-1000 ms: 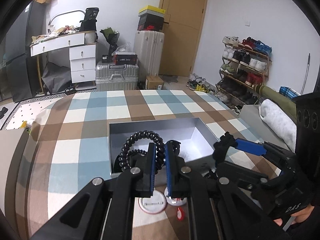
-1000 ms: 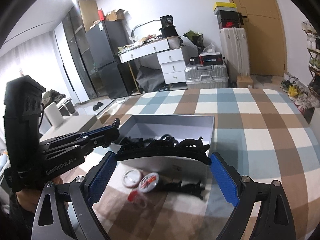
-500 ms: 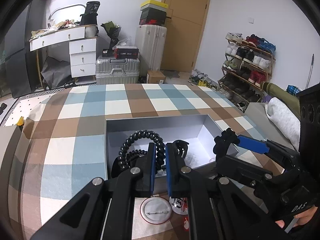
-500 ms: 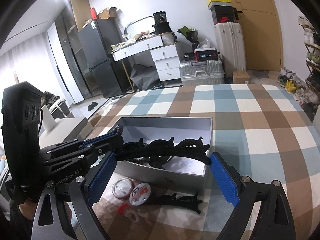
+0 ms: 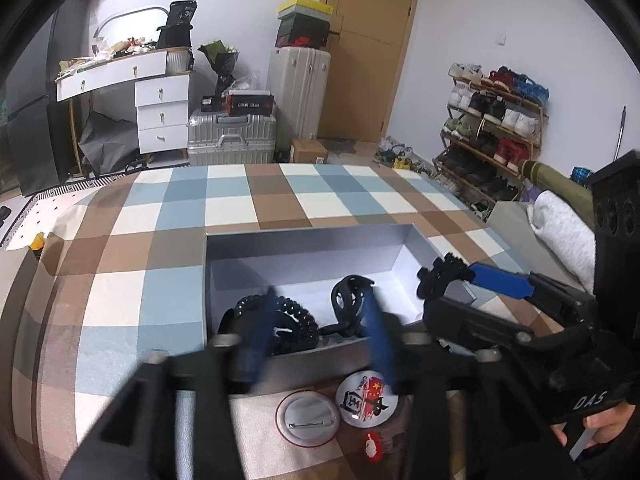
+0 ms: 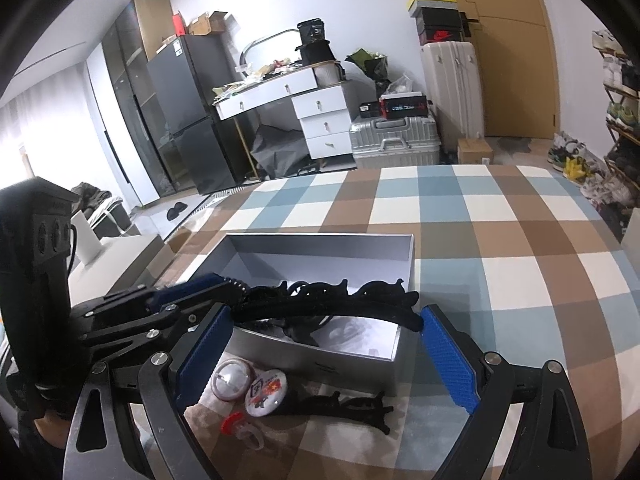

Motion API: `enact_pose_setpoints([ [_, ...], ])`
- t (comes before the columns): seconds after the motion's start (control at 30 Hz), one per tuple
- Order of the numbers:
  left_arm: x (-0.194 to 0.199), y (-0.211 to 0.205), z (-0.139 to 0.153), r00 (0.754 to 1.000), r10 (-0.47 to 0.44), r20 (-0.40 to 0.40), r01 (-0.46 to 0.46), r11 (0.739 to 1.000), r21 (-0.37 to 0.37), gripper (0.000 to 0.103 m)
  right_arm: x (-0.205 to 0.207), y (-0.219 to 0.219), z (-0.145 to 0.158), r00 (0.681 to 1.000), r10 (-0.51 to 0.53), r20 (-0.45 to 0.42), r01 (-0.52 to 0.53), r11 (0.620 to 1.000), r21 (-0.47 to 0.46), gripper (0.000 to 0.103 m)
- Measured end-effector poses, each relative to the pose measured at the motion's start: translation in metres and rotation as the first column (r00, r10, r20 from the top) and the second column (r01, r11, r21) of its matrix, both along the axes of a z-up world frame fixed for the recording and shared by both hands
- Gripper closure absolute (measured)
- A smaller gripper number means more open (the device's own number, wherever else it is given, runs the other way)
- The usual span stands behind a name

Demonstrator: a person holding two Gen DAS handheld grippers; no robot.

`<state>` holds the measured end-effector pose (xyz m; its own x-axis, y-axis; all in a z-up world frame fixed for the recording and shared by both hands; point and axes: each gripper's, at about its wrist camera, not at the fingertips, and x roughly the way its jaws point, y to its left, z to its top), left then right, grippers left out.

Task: Organize jewelry
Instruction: 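Carry the hair tie and claw clip into the silver box and open both tools, then move both open tools back toward the white badges and red clip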

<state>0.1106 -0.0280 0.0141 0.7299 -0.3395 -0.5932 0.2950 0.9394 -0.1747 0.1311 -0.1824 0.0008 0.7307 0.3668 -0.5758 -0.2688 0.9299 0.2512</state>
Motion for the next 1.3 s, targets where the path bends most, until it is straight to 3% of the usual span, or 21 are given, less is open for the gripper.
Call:
enact_pose_setpoints([
  [0.1, 0.001, 0.005, 0.000, 1.000, 0.027, -0.004, -0.027, 1.000, -0.007, 0.036, -0.001, 0.000, 0.001, 1.000, 0.006, 0.005, -0.006, 1.000, -0.009, 0.008],
  [0.27, 0.000, 0.018, 0.000, 0.998, 0.061, -0.011, -0.061, 0.997, -0.037, 0.031, 0.002, 0.000, 0.000, 1.000, 0.006, 0.003, -0.006, 0.999, -0.035, 0.008],
  [0.47, -0.017, 0.033, 0.001, 0.996, 0.089, 0.011, -0.088, 0.994, -0.068, 0.018, -0.002, -0.010, -0.001, 0.999, -0.036, 0.000, 0.036, 0.998, -0.049, 0.008],
  [0.6, -0.027, 0.035, -0.005, 0.995, 0.093, 0.021, -0.092, 0.994, -0.057, 0.001, -0.013, -0.020, -0.006, 0.999, -0.043, -0.022, 0.041, 0.997, -0.063, 0.008],
  [0.97, -0.026, 0.035, -0.020, 0.996, 0.036, -0.086, -0.043, 0.996, -0.081, 0.001, -0.025, -0.030, -0.035, 0.985, -0.045, -0.165, 0.026, 0.993, -0.116, 0.004],
  [1.3, -0.030, 0.023, -0.031, 0.992, -0.008, -0.125, 0.011, 1.000, 0.019, 0.001, -0.023, 0.001, -0.056, 0.974, 0.001, -0.228, -0.054, 0.973, -0.225, 0.001],
])
